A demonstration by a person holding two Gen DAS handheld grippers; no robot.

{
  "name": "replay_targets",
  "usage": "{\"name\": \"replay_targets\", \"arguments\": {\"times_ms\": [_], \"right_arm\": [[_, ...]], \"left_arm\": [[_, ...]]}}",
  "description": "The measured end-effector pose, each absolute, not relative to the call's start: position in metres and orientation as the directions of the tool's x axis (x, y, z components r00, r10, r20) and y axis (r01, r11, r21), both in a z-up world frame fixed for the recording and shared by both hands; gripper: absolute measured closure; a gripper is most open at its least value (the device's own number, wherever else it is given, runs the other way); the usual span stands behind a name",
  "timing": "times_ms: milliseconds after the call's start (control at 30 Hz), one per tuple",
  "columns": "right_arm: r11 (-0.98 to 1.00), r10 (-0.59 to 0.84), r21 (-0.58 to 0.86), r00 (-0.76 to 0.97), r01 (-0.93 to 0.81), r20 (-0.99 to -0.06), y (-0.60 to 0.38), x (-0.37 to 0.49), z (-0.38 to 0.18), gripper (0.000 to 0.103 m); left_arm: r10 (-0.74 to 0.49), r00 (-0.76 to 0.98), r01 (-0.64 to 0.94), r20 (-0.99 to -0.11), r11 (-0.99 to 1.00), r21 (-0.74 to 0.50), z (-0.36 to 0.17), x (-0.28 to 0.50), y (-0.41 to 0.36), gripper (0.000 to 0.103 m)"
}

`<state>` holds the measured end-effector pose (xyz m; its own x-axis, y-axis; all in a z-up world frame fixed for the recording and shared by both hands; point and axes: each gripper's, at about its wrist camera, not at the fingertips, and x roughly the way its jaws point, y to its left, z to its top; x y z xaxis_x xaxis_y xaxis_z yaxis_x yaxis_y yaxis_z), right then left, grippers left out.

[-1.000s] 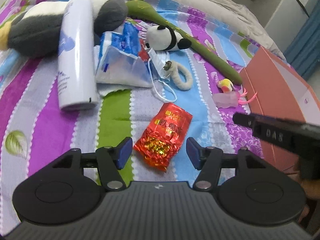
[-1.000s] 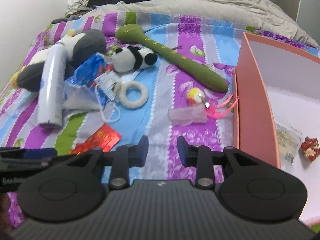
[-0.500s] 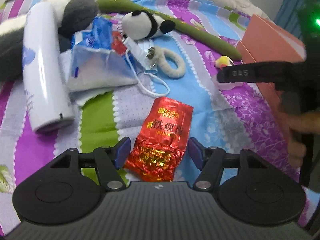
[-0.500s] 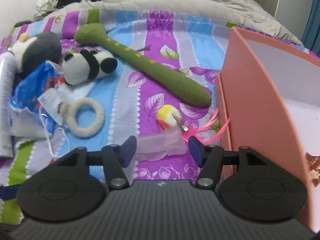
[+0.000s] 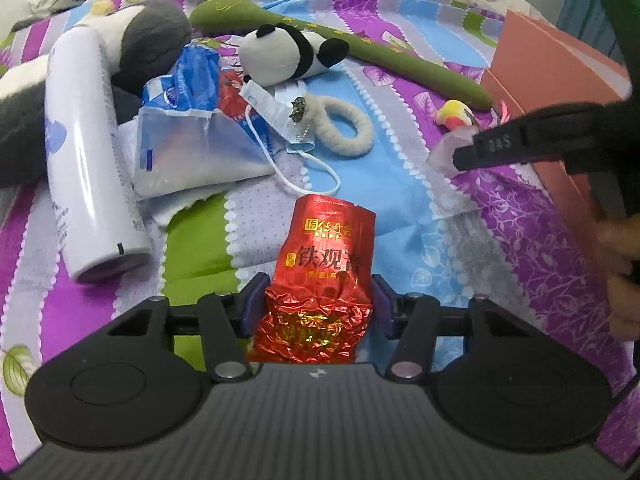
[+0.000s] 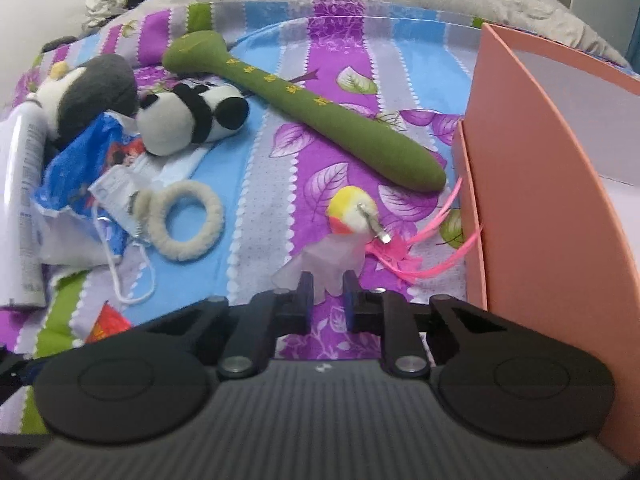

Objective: Organize soft objects
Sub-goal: 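Lift the red tea packet with the left tool while the right tool grasps the clear cup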

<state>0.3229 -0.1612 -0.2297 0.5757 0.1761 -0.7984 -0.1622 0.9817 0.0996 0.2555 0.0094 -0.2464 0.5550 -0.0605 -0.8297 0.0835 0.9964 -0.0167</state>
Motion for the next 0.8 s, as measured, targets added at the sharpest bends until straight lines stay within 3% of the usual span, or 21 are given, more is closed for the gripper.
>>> {"name": "replay_targets", "arguments": {"times_ms": [333, 800], "right_arm": [[0.968, 0.232, 0.128, 0.574, -0.217, -0.786, -0.159, 0.286, -0.208, 0.089], [0.955, 0.273, 0.144, 0.577, -0.260, -0.770, -0.166, 0.217, -0.179, 0.089]], "left_arm": [[-0.097, 0.551, 0.007, -0.829, 0.994, -0.112, -0.232, 0.238, 0.016, 0.043], [-0.104, 0.581, -0.028, -0.807, 0.989, -0.147, -0.198, 0.203, 0.021, 0.043]]}}
